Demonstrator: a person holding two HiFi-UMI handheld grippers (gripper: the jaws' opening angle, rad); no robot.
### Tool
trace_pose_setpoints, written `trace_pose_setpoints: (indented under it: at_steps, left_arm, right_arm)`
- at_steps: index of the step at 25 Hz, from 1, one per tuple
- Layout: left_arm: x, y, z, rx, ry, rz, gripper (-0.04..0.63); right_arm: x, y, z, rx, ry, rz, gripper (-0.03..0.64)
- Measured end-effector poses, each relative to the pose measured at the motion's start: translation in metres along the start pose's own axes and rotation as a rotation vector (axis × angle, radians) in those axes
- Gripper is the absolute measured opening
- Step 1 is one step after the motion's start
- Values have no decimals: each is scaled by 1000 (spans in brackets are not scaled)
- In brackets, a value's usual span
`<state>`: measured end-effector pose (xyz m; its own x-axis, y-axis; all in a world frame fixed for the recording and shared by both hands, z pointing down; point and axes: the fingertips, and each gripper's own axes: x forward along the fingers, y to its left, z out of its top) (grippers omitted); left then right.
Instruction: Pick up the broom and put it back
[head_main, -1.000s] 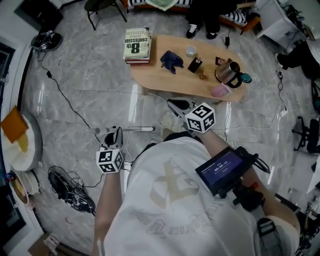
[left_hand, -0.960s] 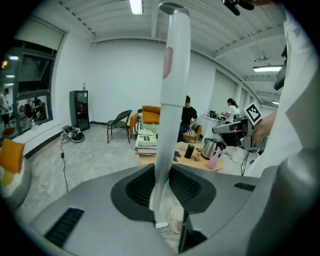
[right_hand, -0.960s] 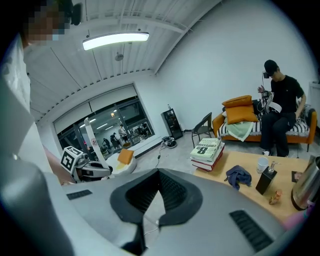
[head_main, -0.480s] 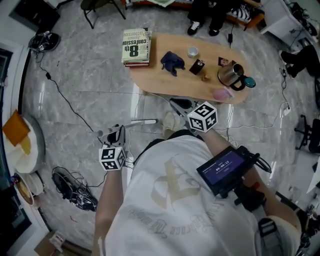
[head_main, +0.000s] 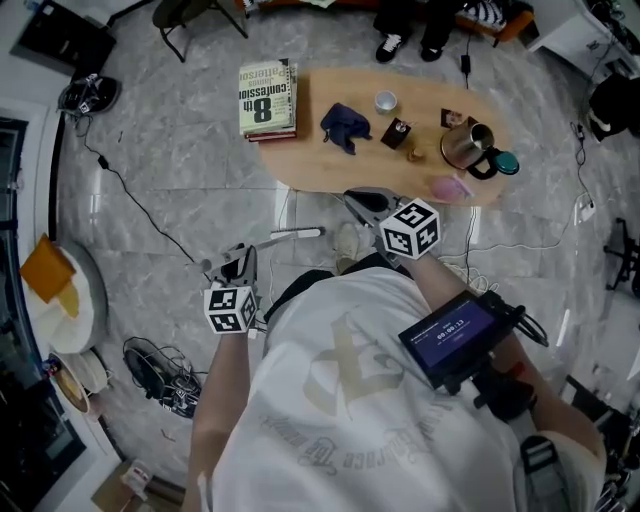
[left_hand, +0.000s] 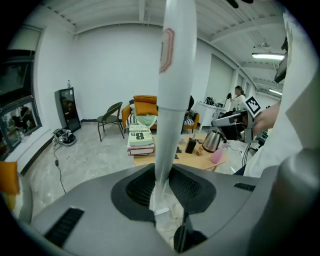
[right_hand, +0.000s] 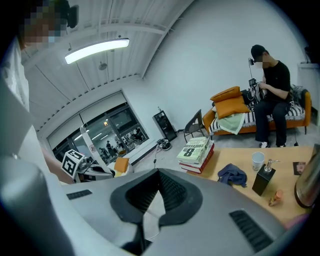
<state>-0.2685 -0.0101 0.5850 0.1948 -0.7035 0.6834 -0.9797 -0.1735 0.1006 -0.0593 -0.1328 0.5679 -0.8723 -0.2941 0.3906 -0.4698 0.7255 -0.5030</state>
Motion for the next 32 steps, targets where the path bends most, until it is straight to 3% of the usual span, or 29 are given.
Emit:
trace_pose_setpoints:
  at_steps: [7,13,19,32]
  left_arm:
    - [26,-10,15,73,44,-29,94]
    - [50,-8,19,182,100,-114,92]
    - [73,-14,3,291,186,-224,92]
    - [132,-15,-7,389,300,-407,92]
  right_arm:
    - [-15,-34,5,49,-38,-41,17]
    - [-31,-43,-2,88,-62,-99,17]
    - [-50,-51,-11,144,-104,-213,17]
    - [-68,-37,-25,232,-159,-415,17]
